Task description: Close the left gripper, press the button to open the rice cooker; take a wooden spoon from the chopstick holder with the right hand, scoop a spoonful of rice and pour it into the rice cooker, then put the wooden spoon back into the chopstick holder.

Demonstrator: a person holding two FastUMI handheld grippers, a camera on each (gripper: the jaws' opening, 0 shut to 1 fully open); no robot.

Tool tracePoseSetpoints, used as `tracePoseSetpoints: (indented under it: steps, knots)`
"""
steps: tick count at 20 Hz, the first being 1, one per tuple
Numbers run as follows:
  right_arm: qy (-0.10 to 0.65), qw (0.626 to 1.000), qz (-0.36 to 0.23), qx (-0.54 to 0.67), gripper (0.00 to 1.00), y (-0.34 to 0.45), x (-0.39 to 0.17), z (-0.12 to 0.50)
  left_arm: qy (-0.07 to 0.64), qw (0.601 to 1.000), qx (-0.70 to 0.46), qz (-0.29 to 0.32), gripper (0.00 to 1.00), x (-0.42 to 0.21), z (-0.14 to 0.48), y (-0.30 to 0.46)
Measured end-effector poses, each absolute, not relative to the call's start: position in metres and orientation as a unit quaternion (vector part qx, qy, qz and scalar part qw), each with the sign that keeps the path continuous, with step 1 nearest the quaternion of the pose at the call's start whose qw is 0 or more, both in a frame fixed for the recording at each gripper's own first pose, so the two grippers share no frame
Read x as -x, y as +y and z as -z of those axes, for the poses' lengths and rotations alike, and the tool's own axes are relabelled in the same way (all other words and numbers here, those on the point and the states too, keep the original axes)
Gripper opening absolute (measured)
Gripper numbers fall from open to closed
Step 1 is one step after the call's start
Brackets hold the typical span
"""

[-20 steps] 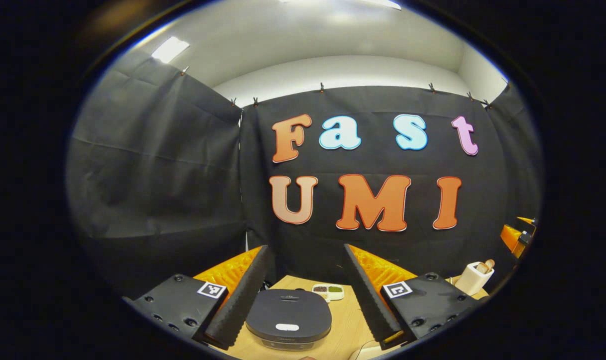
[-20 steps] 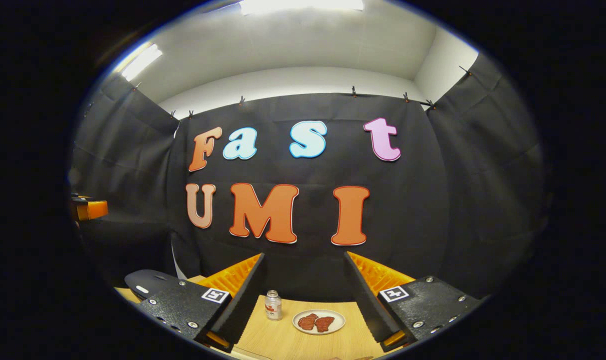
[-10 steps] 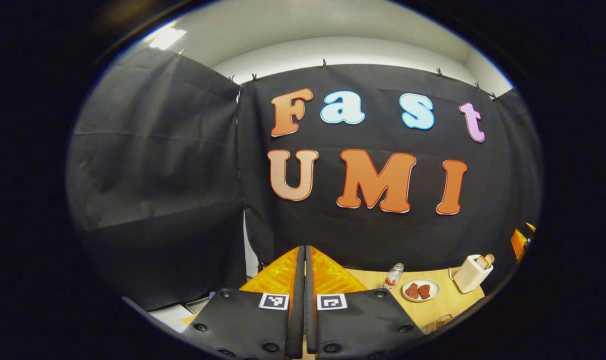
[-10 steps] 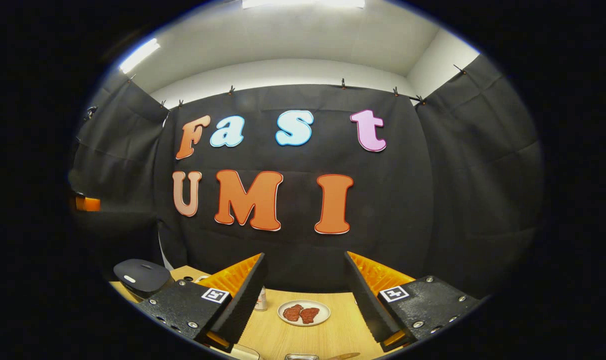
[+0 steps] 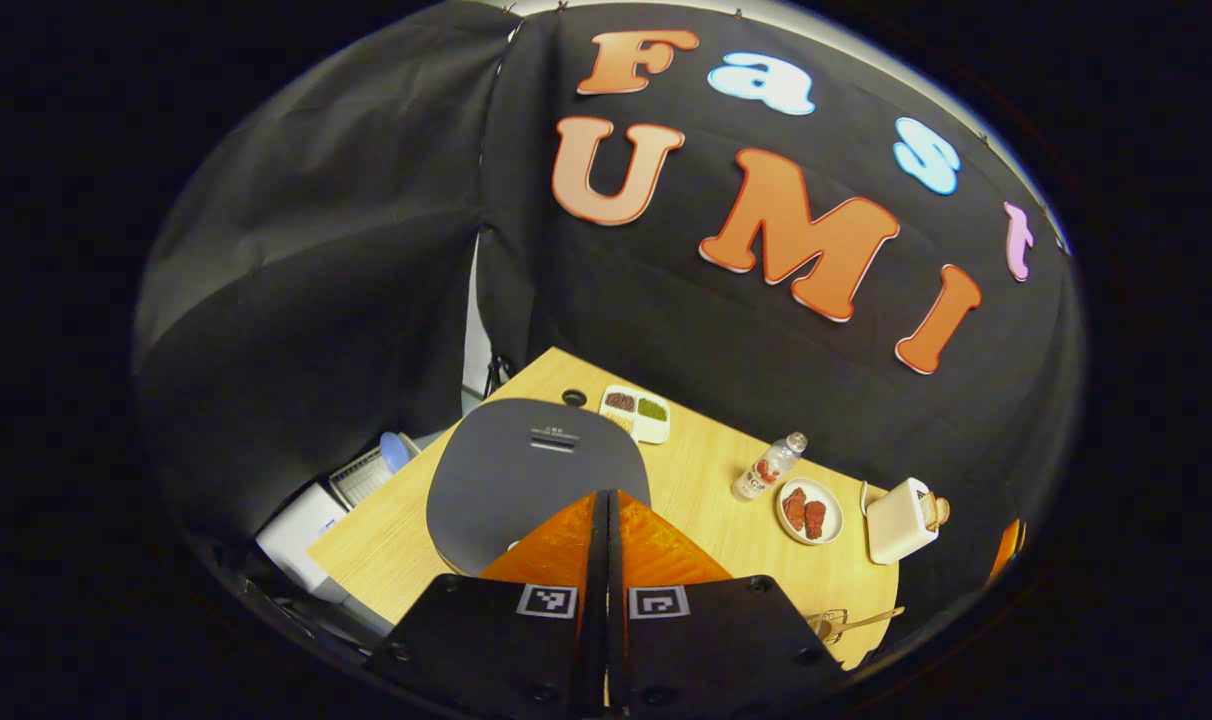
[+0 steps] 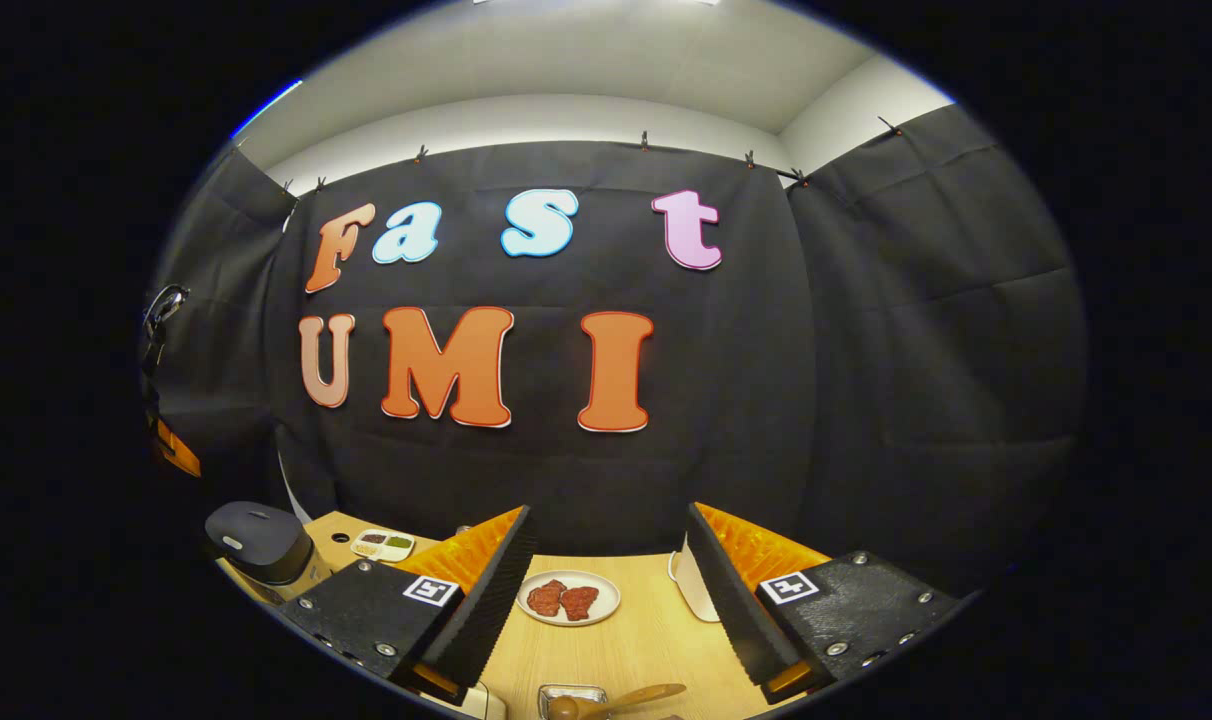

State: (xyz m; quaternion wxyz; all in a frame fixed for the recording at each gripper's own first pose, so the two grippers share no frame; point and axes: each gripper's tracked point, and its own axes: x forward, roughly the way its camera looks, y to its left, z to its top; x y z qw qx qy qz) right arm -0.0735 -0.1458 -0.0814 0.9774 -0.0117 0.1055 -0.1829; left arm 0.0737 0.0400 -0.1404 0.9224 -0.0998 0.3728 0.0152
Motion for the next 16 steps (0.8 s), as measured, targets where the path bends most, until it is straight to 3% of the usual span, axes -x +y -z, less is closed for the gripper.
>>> tracePoseSetpoints:
  steps: [2,7,14,16]
  knots:
    - [0.119,0.972,0.200,0.018,0.94,-0.154,0.084,0.092,0.423,0.899,0.110,-0.022,0.08,-0.072,0.166,0.045]
    - [0.166,0.958,0.231,0.023,0.94,-0.167,0.110,0.123,0.527,0.839,0.134,-0.020,0.05,-0.070,0.229,0.049]
    - [0.217,0.945,0.243,0.025,0.94,-0.170,0.126,0.158,0.580,0.801,0.143,-0.041,0.05,-0.057,0.271,0.054]
    - [0.225,0.943,0.245,0.022,0.94,-0.172,0.128,0.165,0.567,0.811,0.139,-0.045,0.10,-0.061,0.277,0.058]
